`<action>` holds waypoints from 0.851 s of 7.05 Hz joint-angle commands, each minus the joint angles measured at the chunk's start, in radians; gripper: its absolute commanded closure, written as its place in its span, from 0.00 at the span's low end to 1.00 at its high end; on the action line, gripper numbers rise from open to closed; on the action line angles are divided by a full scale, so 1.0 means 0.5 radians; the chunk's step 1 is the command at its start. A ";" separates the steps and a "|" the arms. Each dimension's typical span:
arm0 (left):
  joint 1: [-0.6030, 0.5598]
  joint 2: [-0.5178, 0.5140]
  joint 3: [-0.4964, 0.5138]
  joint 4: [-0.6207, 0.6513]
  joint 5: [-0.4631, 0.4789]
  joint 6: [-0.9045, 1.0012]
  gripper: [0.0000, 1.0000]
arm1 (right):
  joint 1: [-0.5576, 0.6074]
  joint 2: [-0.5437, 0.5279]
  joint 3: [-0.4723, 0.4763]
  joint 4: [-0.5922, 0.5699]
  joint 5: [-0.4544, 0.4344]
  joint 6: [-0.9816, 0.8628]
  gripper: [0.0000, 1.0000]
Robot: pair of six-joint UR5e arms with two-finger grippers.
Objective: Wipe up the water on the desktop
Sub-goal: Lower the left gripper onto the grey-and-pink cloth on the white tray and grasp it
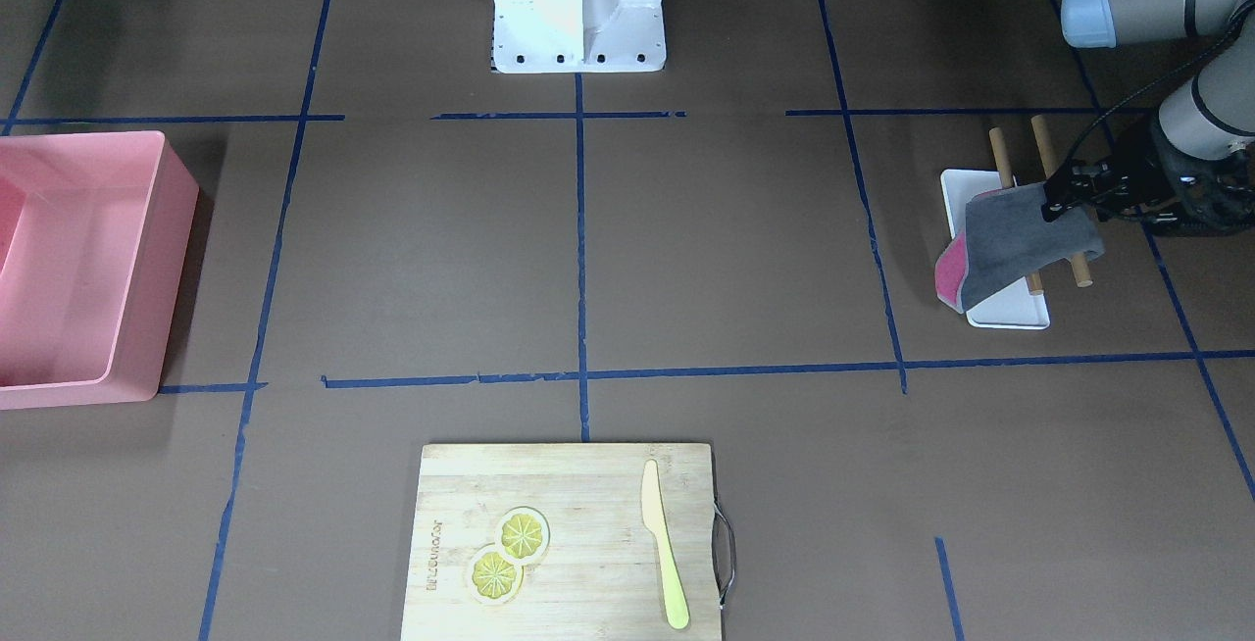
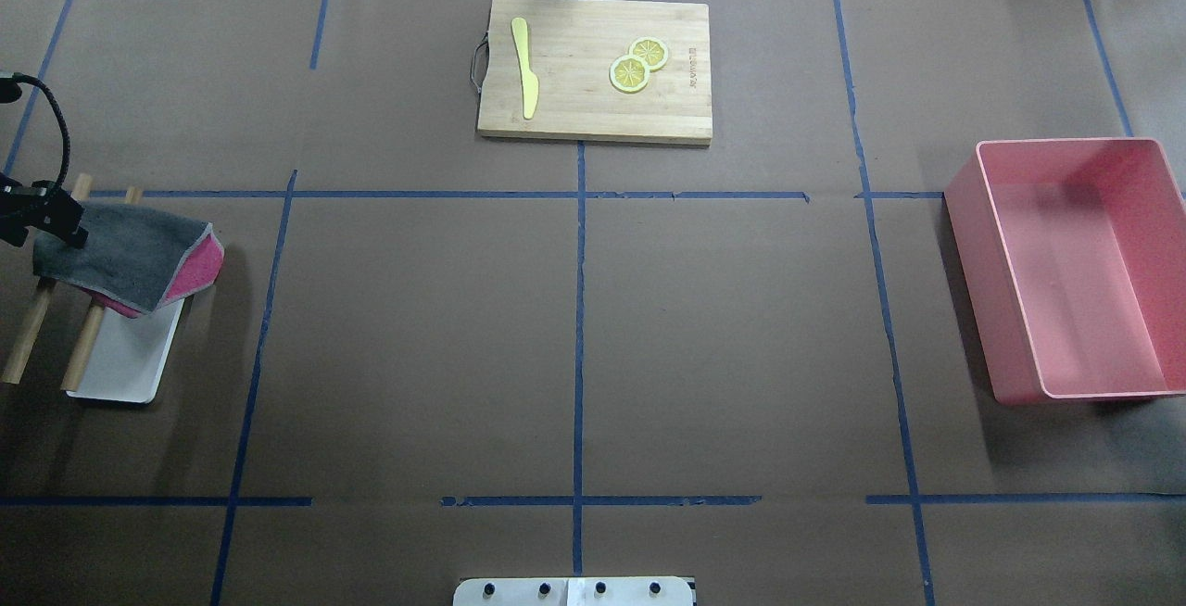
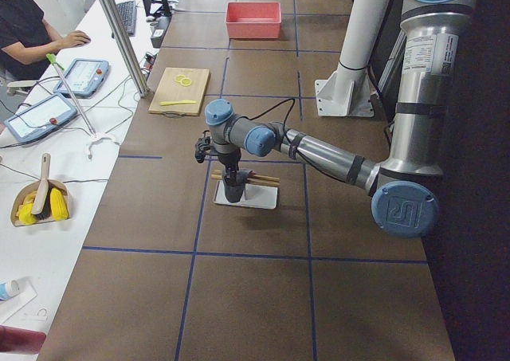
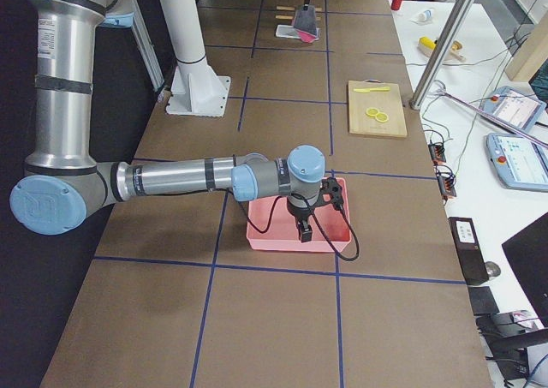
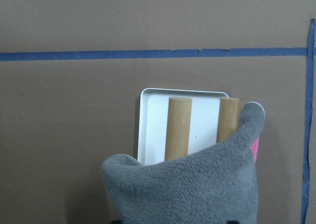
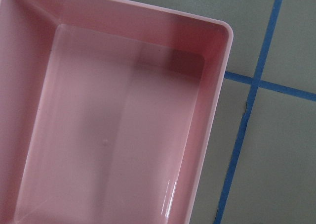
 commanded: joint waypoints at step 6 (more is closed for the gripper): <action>-0.008 -0.005 -0.150 0.006 -0.011 -0.013 1.00 | -0.016 0.003 0.000 0.021 0.000 0.003 0.00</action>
